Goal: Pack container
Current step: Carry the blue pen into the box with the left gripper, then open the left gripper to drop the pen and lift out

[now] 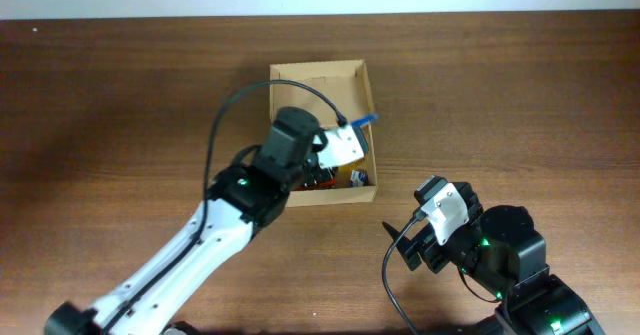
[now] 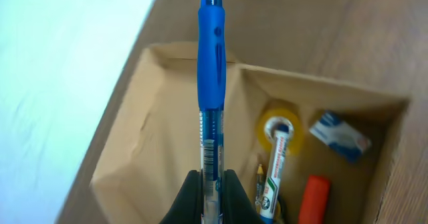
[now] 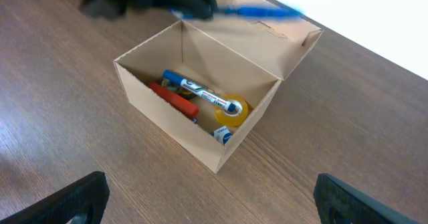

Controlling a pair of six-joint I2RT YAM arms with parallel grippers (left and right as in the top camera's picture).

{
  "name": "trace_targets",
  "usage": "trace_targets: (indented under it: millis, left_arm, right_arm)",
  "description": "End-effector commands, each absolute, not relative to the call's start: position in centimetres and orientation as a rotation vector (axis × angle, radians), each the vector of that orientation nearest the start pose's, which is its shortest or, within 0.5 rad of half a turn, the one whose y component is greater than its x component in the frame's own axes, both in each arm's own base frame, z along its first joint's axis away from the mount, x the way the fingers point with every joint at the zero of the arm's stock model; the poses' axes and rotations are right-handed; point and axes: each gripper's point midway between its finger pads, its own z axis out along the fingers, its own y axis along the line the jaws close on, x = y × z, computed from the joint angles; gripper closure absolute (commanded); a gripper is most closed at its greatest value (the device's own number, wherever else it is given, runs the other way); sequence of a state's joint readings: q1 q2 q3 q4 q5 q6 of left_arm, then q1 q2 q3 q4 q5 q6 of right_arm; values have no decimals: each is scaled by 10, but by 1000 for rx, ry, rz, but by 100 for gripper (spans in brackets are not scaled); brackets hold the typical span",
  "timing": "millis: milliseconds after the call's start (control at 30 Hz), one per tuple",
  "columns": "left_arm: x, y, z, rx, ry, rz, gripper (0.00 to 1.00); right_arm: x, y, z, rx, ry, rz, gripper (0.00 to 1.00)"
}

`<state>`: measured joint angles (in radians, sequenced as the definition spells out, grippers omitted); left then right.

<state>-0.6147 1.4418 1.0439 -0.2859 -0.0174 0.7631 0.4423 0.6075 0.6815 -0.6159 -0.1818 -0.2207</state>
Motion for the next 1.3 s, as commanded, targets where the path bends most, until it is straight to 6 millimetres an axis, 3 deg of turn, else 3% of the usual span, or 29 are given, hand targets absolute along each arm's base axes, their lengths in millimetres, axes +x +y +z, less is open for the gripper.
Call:
trace_targets:
  millis: [0,200,400,600,700,933,1000,1133,1267]
  left_arm:
    - [353,-248,156,1633,1653,188,98]
    - [372,-228,105,1767,1705,409,98]
    - [376,-227,79,1801,1741,413,98]
    - [376,-224,70,1812,1762,411,98]
    - [376,-224,70,1798,1775,401,92]
    - [369,-219,65,1784,1840,376,96]
    - [367,-218,63,1782,1858,371,90]
    - [367,-218,63,1740,1890,355,52]
    - [369,-222,68,1713,1886,348,51]
  right_arm:
    - [214,136,215,-800,1966,316,1]
    - [214,136,215,-800,1966,316,1]
    - [214,136,215,-800,1966,316,1]
    - [214,136,215,-800,1966,316,1]
    - [214,136,215,-800,1966,316,1]
    - [214,136,215,-800,1966,316,1]
    - [214,136,215,-800,1966,316,1]
    - [214,136,215,-800,1966,316,1]
    - [214,136,215,-800,1966,316,1]
